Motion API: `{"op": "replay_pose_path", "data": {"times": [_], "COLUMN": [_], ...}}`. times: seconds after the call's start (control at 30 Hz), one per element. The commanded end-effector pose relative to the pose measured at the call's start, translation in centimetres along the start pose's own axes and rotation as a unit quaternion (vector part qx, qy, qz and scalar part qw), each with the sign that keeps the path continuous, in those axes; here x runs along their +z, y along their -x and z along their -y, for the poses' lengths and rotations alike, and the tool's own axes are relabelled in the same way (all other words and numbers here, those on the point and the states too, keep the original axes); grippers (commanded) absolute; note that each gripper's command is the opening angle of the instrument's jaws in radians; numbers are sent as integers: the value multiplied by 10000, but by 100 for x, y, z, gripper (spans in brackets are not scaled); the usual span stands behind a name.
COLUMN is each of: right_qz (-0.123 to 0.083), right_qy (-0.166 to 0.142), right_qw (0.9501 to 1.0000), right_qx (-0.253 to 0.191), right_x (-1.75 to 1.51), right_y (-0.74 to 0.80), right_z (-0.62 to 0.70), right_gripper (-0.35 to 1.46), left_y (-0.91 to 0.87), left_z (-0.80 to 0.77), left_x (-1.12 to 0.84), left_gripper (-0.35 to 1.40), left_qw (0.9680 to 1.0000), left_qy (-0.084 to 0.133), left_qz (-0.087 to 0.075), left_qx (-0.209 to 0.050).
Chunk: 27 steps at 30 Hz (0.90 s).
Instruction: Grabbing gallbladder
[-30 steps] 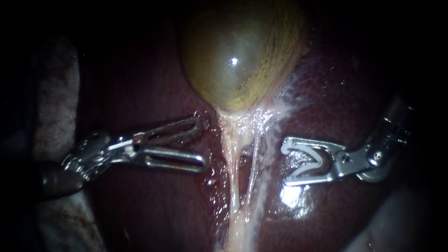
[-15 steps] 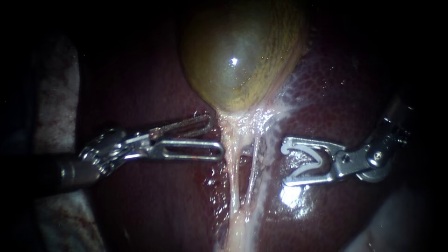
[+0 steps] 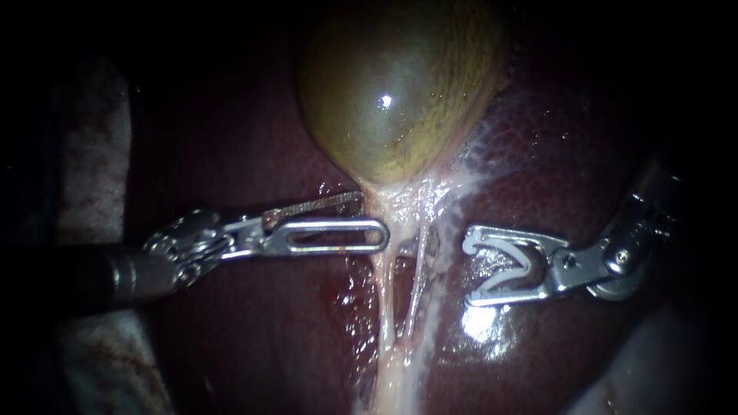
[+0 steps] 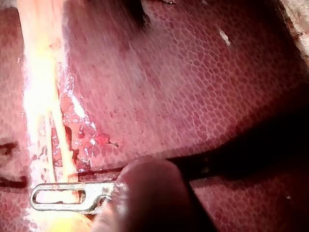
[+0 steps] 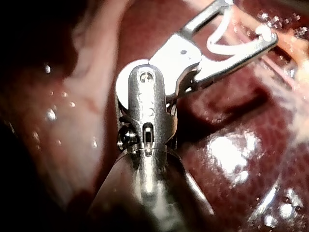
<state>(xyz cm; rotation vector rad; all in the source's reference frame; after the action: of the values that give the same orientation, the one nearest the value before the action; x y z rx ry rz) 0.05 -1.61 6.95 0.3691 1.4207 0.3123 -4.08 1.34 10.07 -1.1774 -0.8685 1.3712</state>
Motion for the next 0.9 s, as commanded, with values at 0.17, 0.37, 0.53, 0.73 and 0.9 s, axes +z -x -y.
{"op": "replay_pose_path", "data": {"times": [0.17,0.37,0.53,0.73,0.9], "right_qz": [0,0,0,0,0], "right_qy": [0,0,0,0,0], "right_qw": [10000,10000,10000,10000,10000], "right_qx": [0,0,0,-1,-31], "right_x": [0,0,0,0,0], "right_y": [0,0,0,0,0], "right_z": [0,0,0,0,0], "right_gripper": [60,60,60,60,60], "left_y": [0,0,1,0,0], "left_z": [-1,-1,-1,3,6], "left_x": [5,7,1,-12,-18], "left_gripper": [44,31,31,37,39], "left_qw": [9999,9992,9985,9976,9966], "left_qy": [-17,-93,-262,-408,-545], "left_qz": [8,63,144,146,132], "left_qx": [-163,-393,-465,-549,-609]}}
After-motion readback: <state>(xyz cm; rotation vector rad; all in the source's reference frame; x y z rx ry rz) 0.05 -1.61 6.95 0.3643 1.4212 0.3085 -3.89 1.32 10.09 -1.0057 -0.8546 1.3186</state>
